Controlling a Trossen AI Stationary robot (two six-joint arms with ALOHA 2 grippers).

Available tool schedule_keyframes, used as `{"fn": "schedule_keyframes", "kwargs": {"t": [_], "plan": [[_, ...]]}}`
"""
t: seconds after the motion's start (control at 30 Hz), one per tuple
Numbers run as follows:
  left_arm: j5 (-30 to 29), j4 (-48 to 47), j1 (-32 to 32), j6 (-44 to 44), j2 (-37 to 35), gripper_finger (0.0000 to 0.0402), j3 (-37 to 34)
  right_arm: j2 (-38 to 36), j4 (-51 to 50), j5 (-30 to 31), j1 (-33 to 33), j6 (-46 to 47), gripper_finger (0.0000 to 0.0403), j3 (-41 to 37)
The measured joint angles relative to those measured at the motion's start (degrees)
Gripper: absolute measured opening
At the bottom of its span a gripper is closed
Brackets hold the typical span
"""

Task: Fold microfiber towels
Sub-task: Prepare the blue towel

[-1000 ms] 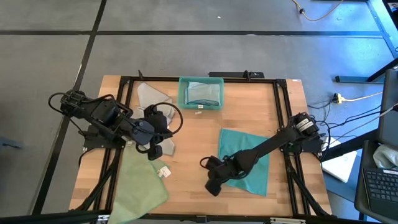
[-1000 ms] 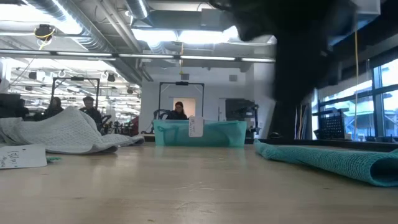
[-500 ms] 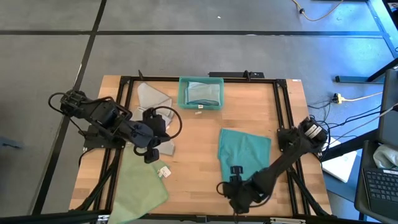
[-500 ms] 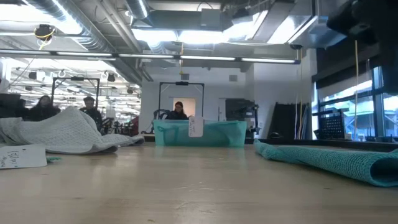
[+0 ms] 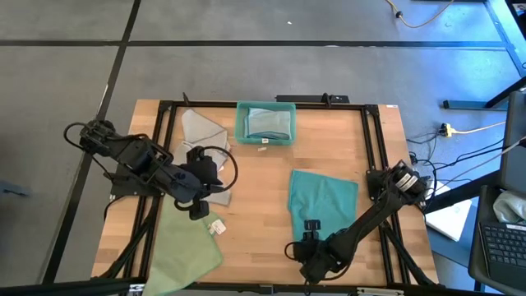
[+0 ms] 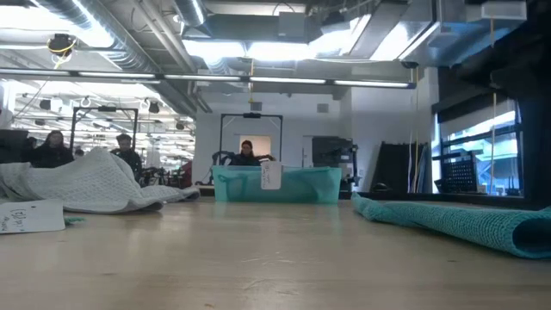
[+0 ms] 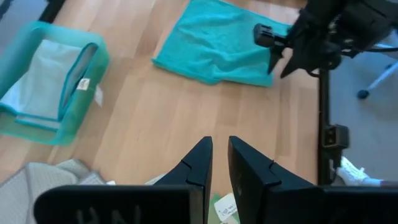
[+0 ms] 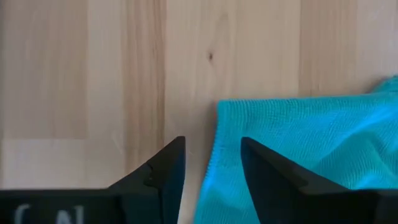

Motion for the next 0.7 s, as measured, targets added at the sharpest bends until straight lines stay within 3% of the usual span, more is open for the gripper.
{"fn": "schedule_keyframes", "kwargs": {"t": [0.53,0.7], "plan": [[0.0,4.1,0.0,-1.9,0.0,0.0043,-5.1,1.5,-2.0,4.4,-4.7,2.9,0.0156,-0.1],[1.1,5.4,0.0,-2.9,0.0,0.0043,-6.2,1.5,-3.4,1.9,-5.1,2.9,0.0112,1.4]]}}
